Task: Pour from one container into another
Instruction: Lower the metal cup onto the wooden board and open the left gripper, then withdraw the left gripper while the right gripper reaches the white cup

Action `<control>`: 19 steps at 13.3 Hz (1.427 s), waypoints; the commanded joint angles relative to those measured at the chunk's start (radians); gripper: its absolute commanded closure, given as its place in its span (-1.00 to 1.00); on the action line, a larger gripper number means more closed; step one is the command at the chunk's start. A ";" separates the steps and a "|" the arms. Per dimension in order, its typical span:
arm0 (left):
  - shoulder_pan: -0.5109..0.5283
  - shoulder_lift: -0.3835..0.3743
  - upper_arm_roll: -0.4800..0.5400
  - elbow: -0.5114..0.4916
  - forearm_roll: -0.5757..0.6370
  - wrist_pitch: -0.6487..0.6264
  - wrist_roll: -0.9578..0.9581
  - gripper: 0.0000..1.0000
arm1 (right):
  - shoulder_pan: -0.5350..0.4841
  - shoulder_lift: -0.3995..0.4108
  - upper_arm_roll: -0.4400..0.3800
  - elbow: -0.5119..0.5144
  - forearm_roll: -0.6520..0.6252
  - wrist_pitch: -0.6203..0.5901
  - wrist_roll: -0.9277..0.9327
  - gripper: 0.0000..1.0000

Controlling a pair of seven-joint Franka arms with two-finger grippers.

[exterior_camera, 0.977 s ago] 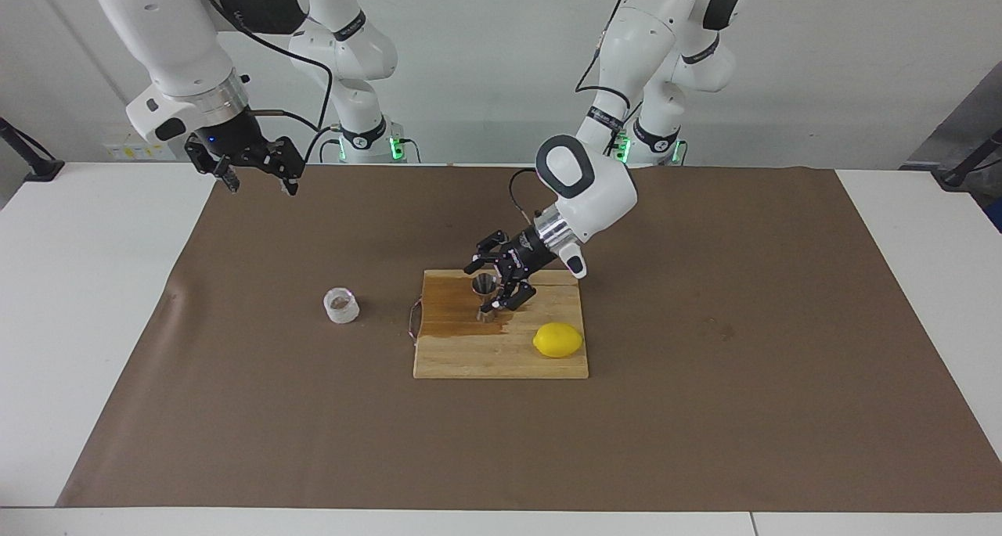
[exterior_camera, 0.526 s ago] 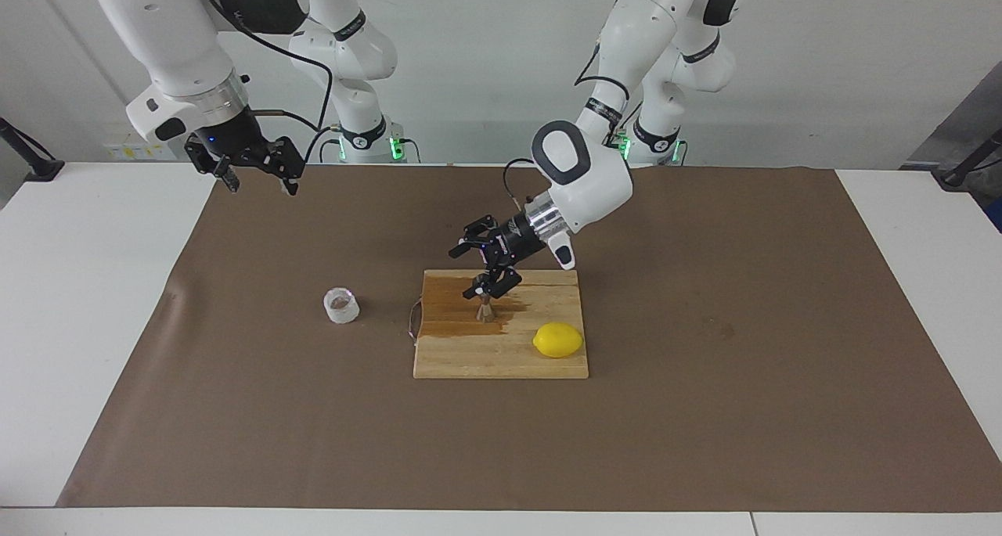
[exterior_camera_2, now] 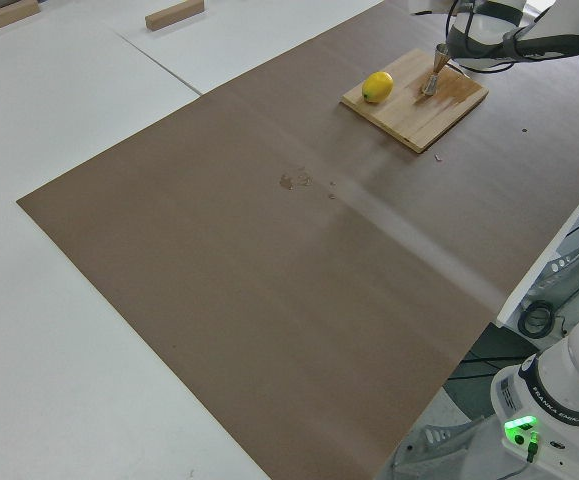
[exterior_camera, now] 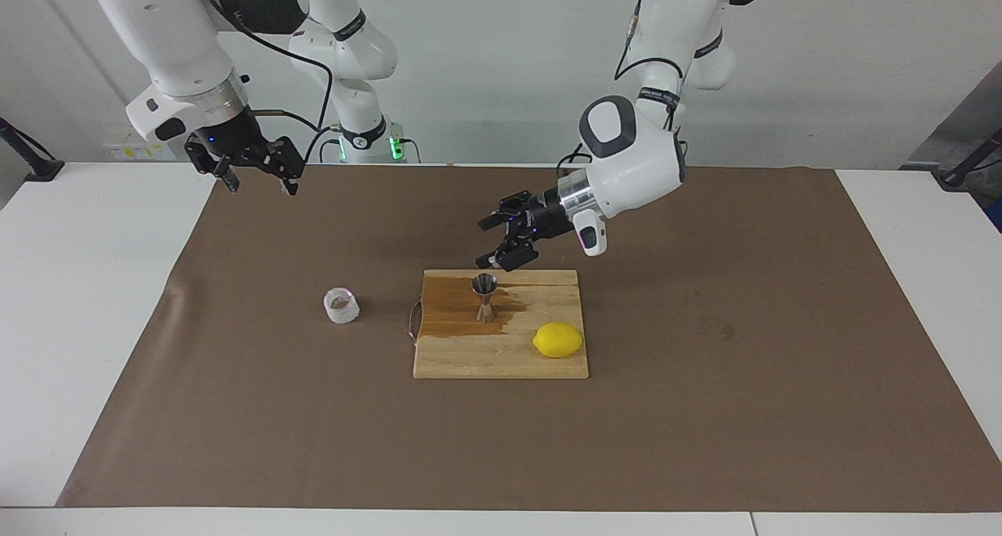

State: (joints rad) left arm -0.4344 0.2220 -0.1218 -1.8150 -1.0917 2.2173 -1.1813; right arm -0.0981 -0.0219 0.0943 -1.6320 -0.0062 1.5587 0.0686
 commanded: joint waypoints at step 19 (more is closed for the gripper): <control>0.141 -0.150 -0.002 0.163 1.048 -0.493 0.558 -1.00 | -0.233 0.149 0.004 -0.350 0.497 0.451 -1.840 -1.00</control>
State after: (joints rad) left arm -0.3038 0.1307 -0.1177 -1.6455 -0.1038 1.7445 -0.6959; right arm -0.3198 0.0743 0.0893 -1.9830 0.4222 1.9705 -1.6259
